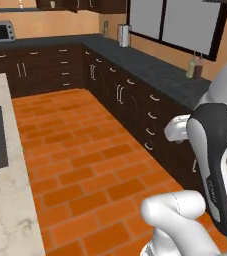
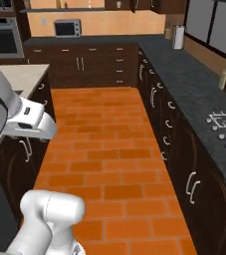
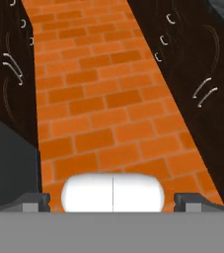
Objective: Gather all objects into one cabinet and sort the glasses and bowls to opposite sides.
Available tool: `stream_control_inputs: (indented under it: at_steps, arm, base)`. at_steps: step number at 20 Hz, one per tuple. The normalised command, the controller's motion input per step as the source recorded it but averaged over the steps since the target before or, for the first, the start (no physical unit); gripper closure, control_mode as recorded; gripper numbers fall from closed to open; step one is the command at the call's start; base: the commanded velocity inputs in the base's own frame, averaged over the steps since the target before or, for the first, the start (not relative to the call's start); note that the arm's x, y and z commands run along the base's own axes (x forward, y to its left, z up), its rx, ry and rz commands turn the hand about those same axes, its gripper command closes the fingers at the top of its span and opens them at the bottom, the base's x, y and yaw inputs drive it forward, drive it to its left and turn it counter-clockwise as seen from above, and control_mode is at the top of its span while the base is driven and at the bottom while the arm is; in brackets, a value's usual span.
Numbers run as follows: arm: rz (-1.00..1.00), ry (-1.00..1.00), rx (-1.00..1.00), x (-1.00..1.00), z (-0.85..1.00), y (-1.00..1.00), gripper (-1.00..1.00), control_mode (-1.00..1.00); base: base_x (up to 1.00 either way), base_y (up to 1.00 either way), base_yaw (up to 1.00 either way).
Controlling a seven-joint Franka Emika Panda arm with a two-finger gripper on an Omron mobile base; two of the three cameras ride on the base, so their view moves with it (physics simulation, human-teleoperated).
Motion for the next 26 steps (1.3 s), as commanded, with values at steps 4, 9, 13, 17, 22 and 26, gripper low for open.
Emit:
stream_control_inputs:
  at_steps: [4, 9, 13, 17, 22, 26]
  arm:
    - [0.00, 0.00, 0.00, 0.00, 0.00, 0.00, -1.00, 1.00]
    - [0.00, 0.00, 0.00, 0.00, 0.00, 0.00, -1.00, 1.00]
    - [0.00, 0.00, 0.00, 0.00, 0.00, 0.00, -1.00, 1.00]
    - [0.00, 0.00, 0.00, 0.00, 0.00, 0.00, -1.00, 1.00]
    - [0.00, 0.00, 0.00, 0.00, 0.00, 0.00, -1.00, 1.00]
    - [0.00, 0.00, 0.00, 0.00, 0.00, 0.00, -1.00, 1.00]
  base:
    - [1.00, -0.38, 0.33]
    - [1.00, -0.59, 0.33]
    - [1.00, -0.04, 0.03]
    - [1.00, 0.02, -0.08]
    - [1.00, 0.00, -0.05]
    - [1.00, 0.00, 0.00]
